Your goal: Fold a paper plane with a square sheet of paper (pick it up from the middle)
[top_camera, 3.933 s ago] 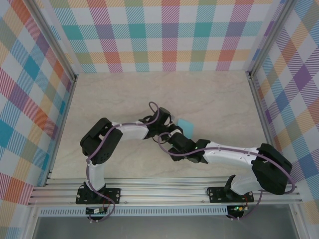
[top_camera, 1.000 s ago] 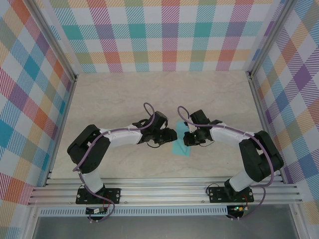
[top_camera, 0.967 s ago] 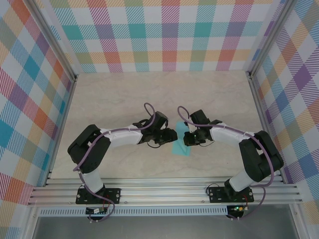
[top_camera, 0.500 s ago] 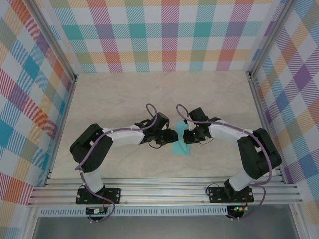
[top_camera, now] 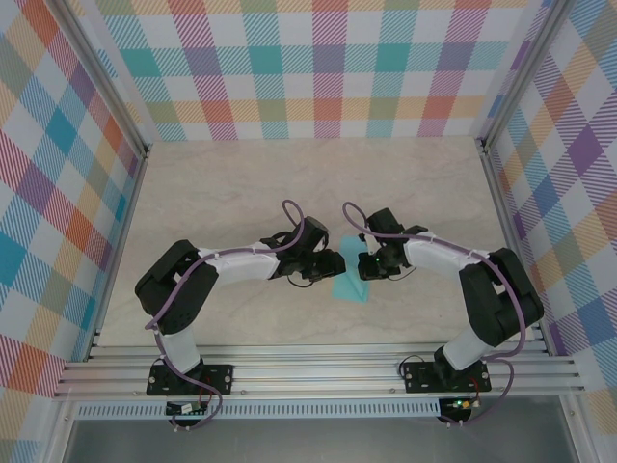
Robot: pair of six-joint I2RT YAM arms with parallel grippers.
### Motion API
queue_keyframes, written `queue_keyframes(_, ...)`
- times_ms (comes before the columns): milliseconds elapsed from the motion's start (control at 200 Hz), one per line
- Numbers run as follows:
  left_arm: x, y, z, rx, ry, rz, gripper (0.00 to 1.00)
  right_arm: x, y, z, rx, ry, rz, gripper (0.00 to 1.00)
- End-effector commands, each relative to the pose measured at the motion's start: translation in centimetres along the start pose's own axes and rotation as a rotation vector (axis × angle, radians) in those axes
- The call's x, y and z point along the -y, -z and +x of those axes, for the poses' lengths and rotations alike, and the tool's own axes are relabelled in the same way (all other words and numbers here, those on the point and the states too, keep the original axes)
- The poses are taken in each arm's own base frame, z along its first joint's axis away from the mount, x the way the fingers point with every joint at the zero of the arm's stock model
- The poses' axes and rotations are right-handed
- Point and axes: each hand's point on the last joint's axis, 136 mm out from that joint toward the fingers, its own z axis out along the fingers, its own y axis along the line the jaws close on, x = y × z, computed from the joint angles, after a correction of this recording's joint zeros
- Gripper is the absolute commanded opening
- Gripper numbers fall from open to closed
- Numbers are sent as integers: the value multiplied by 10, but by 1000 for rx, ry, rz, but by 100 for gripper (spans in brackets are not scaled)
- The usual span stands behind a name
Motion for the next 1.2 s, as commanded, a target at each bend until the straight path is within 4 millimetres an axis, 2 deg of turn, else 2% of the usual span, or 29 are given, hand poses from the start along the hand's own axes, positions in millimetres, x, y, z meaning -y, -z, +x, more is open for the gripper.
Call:
queue_keyframes(0, 14, -4, 2, -12, -22, 31, 36, 2, 3, -9, 6, -10, 15, 11)
queue_keyframes(935, 21, -8, 0, -20, -30, 38, 35, 13, -8, -11, -37, -32, 74, 13)
queue_keyframes(1195, 24, -13, -5, -11, -3, 40, 31, 11, -13, -10, -45, -23, 58, 13)
